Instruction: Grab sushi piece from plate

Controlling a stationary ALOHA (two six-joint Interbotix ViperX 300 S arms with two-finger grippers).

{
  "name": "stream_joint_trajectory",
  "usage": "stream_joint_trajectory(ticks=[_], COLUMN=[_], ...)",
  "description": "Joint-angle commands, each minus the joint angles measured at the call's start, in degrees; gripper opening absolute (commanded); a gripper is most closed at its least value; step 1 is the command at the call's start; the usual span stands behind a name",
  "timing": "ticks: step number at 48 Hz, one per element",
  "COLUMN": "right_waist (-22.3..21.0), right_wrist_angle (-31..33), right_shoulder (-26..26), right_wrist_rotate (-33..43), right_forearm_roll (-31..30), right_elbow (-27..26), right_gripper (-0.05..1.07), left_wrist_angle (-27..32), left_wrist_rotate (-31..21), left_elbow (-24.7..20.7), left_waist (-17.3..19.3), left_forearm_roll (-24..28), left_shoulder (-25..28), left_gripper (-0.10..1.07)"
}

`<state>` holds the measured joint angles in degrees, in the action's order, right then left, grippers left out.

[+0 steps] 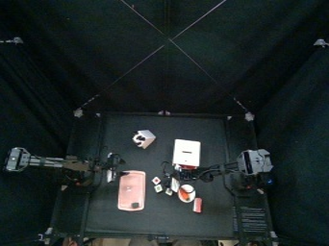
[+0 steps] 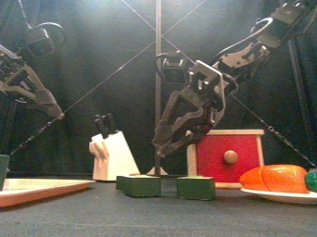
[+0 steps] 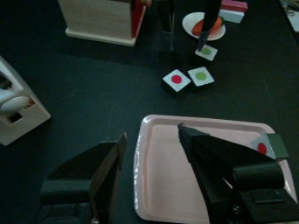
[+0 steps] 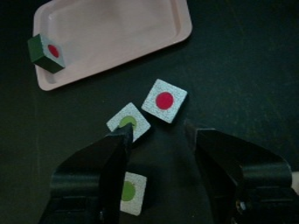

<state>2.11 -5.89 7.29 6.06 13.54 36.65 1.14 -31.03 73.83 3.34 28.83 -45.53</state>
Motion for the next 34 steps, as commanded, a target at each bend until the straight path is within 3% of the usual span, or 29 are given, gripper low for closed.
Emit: stream_joint_trajectory(ticks=[1, 24, 34], right_waist=[0.88, 7.56, 8.79], right_wrist_angle=[-0.18, 1.05, 7.56], right_shoulder=[-0.53, 7.82, 13.01], right_wrist_rotate=[-0.09, -0.09, 0.0], right_forearm_roll=[-0.7, -3.96, -7.65], right_elbow=[-2.81, -15.73, -23.99], right_gripper=[0.85, 0.85, 0.85], left_wrist_angle=[-0.35, -0.44, -0.35], left_wrist_rotate=[0.0, 0.09, 0.18], left_elbow=[-0.7, -0.62, -0.62], left_waist=[0.18, 0.35, 0.35], left_forearm_roll=[-0.09, -0.44, -0.53], left_shoulder=[0.09, 0.09, 0.09], left_gripper=[0.87, 0.87, 0.87])
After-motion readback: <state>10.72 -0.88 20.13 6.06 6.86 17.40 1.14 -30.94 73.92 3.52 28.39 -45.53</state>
